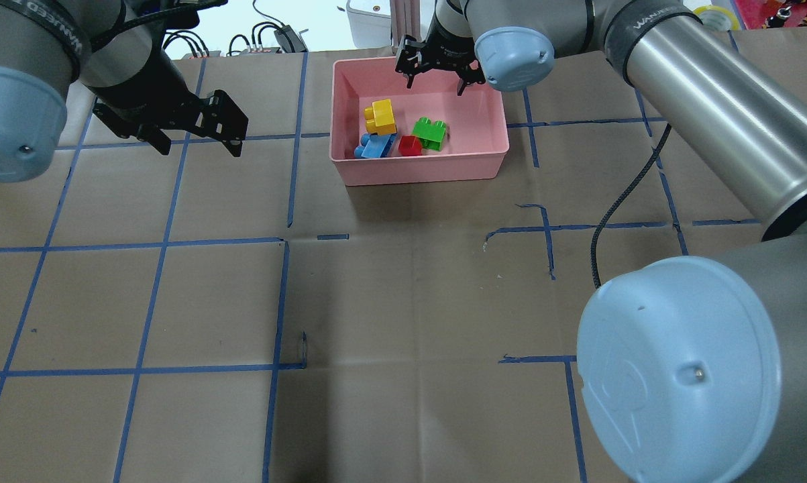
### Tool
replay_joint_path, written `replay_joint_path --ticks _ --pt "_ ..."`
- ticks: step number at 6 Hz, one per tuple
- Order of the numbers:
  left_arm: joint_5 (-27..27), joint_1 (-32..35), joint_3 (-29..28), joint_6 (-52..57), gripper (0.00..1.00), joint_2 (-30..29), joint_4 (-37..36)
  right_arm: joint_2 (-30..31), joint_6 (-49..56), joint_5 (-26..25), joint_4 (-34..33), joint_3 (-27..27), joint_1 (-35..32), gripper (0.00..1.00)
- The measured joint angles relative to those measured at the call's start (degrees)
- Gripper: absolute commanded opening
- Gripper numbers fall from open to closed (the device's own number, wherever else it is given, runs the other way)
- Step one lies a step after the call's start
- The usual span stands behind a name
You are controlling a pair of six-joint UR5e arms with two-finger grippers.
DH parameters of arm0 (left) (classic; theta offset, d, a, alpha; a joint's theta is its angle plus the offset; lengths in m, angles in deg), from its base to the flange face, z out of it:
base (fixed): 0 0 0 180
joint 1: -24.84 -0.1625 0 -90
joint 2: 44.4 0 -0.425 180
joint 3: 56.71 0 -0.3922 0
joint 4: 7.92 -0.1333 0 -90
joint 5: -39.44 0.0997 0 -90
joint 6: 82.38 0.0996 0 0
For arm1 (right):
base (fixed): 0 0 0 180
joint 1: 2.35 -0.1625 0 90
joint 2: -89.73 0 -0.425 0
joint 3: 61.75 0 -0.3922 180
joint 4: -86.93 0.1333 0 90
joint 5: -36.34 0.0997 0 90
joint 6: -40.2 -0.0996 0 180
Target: Put all blocks into box
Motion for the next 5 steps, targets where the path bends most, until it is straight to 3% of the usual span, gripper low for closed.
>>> replay_joint_path --ticks 2,5 --pt "-0.1 -0.5 -0.1 3.1 1.0 0.1 0.0 2.3 0.3 -2.0 2.5 -0.5 0.4 1.0" --pt "0.1 -0.5 -1.6 1.2 1.0 -1.4 0.1 15.2 3.1 -8.6 24.3 -3.9 4.0 1.0"
